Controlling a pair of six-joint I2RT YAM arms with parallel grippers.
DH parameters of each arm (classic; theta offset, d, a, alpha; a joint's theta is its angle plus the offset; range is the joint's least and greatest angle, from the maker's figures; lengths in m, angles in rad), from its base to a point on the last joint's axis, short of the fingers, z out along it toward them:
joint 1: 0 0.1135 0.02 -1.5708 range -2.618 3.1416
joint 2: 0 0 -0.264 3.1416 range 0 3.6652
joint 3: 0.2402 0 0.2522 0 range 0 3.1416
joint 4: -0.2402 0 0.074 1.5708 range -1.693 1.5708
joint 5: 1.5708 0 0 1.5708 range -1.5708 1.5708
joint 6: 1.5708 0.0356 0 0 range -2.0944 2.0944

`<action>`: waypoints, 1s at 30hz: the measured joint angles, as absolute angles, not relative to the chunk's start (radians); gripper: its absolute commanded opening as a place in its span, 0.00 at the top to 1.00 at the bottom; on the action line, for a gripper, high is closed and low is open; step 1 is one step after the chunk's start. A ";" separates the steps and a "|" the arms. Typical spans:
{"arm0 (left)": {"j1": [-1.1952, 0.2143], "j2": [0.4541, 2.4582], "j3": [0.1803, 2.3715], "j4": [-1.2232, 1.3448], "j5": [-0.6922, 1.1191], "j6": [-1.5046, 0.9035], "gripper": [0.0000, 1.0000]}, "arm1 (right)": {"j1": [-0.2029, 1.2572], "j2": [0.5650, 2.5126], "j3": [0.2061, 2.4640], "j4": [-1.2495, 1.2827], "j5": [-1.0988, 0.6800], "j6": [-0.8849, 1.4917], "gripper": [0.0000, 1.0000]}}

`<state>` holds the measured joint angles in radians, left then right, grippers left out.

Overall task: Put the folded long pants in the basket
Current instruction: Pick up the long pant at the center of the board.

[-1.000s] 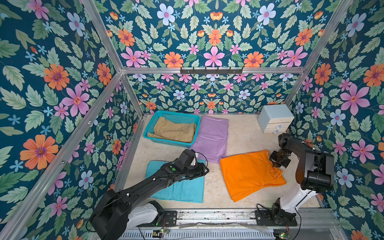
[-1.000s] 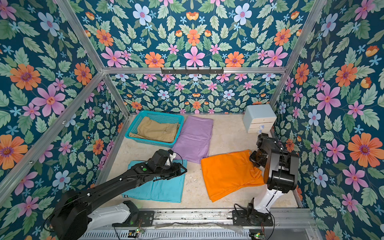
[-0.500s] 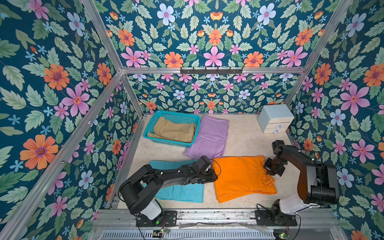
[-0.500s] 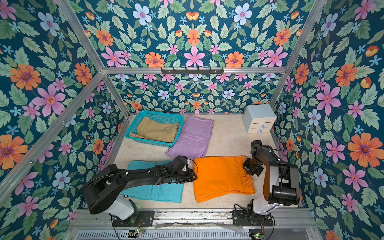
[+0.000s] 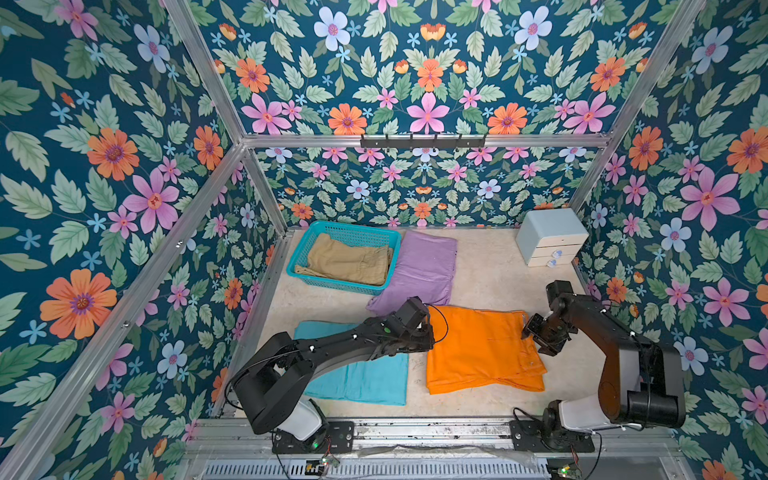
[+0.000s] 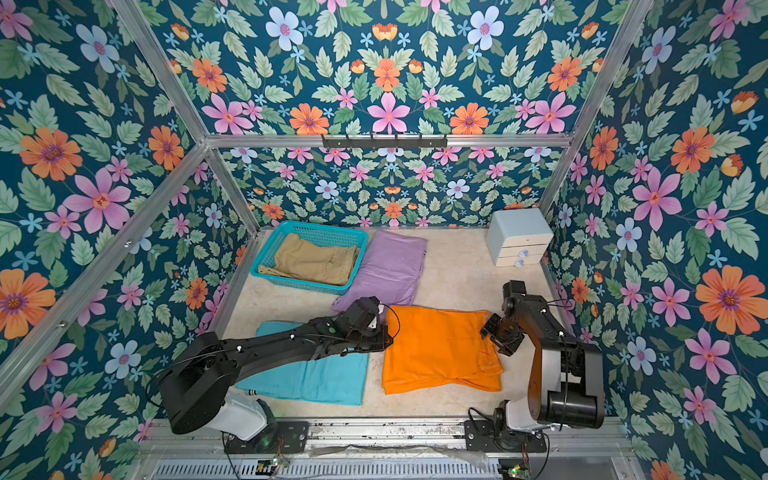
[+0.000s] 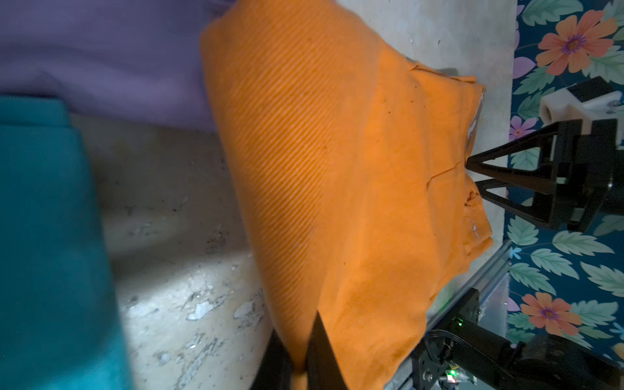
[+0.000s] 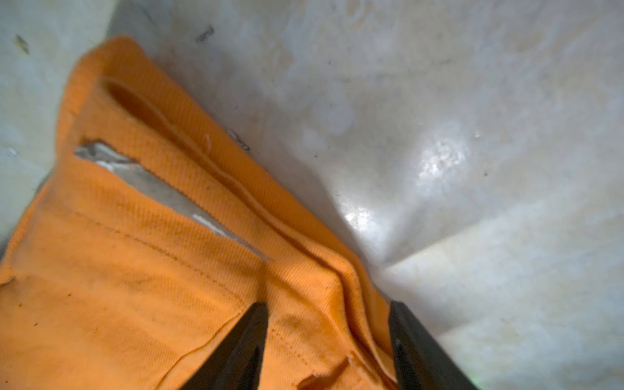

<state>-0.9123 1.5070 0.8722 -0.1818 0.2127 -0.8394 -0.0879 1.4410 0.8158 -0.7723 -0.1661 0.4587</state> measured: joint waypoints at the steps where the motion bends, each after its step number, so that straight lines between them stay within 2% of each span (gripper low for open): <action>1: -0.908 1.505 0.889 -0.218 0.199 -0.822 1.00 | -0.088 1.434 0.810 -0.765 -0.167 0.462 0.28; 10: -0.882 1.498 0.951 -0.376 0.130 -0.739 1.00 | -0.083 1.365 0.677 -0.687 -0.285 0.513 0.24; 15: -0.877 1.511 0.962 -0.398 0.121 -0.725 1.00 | -0.018 1.334 0.644 -0.654 -0.319 0.541 0.24; 22: -0.875 1.521 0.968 -0.410 0.115 -0.711 1.00 | 0.047 1.361 0.631 -0.632 -0.309 0.581 0.29; 27: -0.873 1.540 0.979 -0.419 0.115 -0.708 1.00 | 0.082 1.376 0.631 -0.624 -0.300 0.582 0.43; 28: -0.872 1.542 0.979 -0.418 0.115 -0.708 1.00 | 0.083 1.377 0.627 -0.617 -0.308 0.584 0.48; 30: -0.871 1.542 0.979 -0.419 0.119 -0.708 1.00 | 0.084 1.380 0.622 -0.600 -0.329 0.585 0.70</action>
